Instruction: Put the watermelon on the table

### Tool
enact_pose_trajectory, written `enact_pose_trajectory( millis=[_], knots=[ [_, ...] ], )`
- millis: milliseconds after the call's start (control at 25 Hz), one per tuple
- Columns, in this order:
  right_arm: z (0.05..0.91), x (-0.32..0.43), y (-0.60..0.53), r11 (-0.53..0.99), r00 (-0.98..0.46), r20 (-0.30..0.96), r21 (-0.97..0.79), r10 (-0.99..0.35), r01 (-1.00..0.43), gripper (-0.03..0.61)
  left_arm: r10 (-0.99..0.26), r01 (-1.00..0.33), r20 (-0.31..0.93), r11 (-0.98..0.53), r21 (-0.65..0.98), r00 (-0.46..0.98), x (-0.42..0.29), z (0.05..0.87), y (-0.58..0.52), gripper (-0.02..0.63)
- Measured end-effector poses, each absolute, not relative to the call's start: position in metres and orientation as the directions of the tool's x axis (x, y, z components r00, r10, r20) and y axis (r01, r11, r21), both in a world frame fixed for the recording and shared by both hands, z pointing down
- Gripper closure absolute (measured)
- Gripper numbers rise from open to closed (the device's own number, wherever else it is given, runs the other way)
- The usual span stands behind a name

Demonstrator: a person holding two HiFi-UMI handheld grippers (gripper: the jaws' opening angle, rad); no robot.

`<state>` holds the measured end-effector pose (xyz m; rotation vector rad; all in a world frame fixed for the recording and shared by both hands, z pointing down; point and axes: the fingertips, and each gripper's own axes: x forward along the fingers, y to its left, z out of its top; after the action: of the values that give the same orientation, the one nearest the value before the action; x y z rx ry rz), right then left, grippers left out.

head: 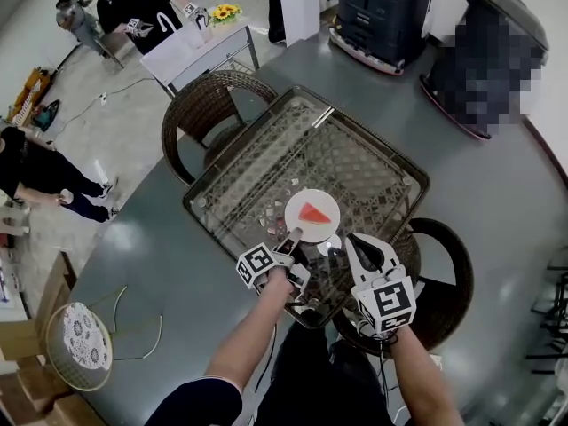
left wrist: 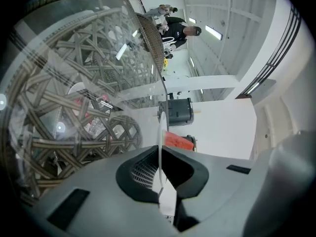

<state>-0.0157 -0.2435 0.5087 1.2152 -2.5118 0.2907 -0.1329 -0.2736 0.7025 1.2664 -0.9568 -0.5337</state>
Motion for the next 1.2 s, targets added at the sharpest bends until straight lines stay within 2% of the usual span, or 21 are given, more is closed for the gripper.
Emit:
enact_pose_trajectory(
  millis=[1200],
  knots=[
    [0.516,-0.014,-0.264,0.606,-0.573,0.399,-0.052,-0.716,-0.794,0.578,-0.768,-0.215,0.421,0.362,0.907,0.483,-0.136,0.735,-0.277,0.601]
  ],
)
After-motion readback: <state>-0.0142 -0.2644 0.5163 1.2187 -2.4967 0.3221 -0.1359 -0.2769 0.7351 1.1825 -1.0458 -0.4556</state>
